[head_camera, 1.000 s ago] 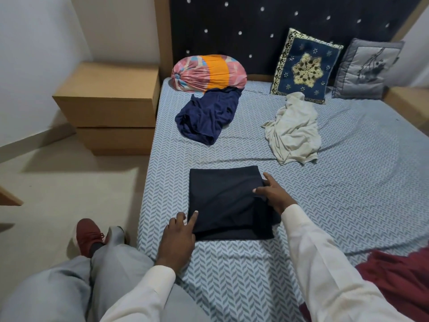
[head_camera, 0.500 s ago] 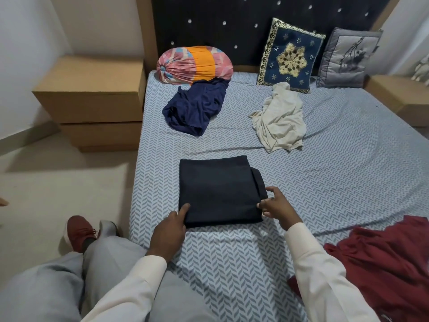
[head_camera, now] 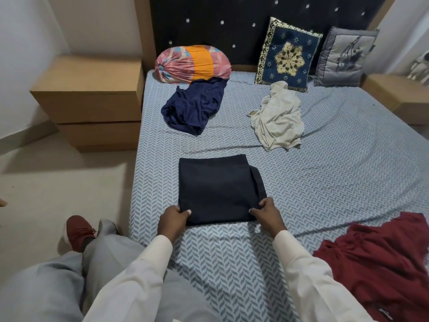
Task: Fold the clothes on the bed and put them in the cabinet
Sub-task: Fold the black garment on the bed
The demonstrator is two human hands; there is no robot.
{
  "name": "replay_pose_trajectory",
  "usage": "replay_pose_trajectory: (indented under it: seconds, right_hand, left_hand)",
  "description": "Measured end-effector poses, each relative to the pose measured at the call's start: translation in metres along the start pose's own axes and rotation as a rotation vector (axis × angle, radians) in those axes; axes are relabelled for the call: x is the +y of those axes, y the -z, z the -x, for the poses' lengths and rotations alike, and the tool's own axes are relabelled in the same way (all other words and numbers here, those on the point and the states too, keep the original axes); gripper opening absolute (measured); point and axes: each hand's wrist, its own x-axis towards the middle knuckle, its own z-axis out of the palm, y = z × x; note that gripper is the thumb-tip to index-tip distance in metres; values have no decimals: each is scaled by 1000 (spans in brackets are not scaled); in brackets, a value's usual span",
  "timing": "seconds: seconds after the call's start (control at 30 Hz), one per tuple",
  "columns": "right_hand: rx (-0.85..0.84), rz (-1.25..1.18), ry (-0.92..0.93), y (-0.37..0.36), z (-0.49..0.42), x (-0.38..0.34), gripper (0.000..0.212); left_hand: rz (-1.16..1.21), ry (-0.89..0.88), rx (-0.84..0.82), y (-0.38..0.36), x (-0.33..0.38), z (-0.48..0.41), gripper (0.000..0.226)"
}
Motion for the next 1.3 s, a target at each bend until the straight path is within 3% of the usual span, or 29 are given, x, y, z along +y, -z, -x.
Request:
replay_pose_trajectory:
  seconds: [0.13, 0.23, 0.4, 0.47, 0.5, 0.6, 0.67, 0.8, 0.97, 1.07, 1.17, 1.3]
  right_hand:
    - [-175, 44, 3, 2, 2, -12, 28]
    - [-401, 10, 15, -7, 25, -33, 34]
    - [-788, 21, 5, -50, 68, -59, 37]
    - [-722, -29, 58, -57, 53, -69, 31]
    - [-602, -96, 66, -57, 36, -71, 31]
    - [-68, -124, 86, -39, -15, -76, 34]
    - [59, -17, 100, -26, -40, -73, 40]
    - [-82, 58, 164, -22, -69, -81, 39]
    - [-126, 108, 252, -20, -95, -85, 30]
    - [-174, 266, 374, -20, -95, -84, 23]
    - [-257, 379, 552, -21, -101, -75, 39]
    - [-342, 614, 682, -23, -112, -63, 56]
  left_hand:
    - [118, -14, -1, 9, -3, -9, 27]
    - [191, -14, 83, 44, -16, -28, 27]
    - [-76, -61, 415, 117, -16, -37, 14]
    - [-137, -87, 525, 125, -14, -29, 10]
    - [-159, -117, 526, 120, -13, -24, 8]
    - [-241, -247, 277, 85, -8, 7, 20]
    - [-354, -330, 78, 50, -4, 32, 36]
    - [-727, -479, -60, -2, 1, 63, 56]
    - [-848, -523, -43, -16, 0, 64, 35]
    - [-883, -539, -42, -20, -1, 66, 32]
    - [-934, -521, -34, -25, -2, 70, 38]
    - [-969, -487, 19, -29, 1, 70, 62]
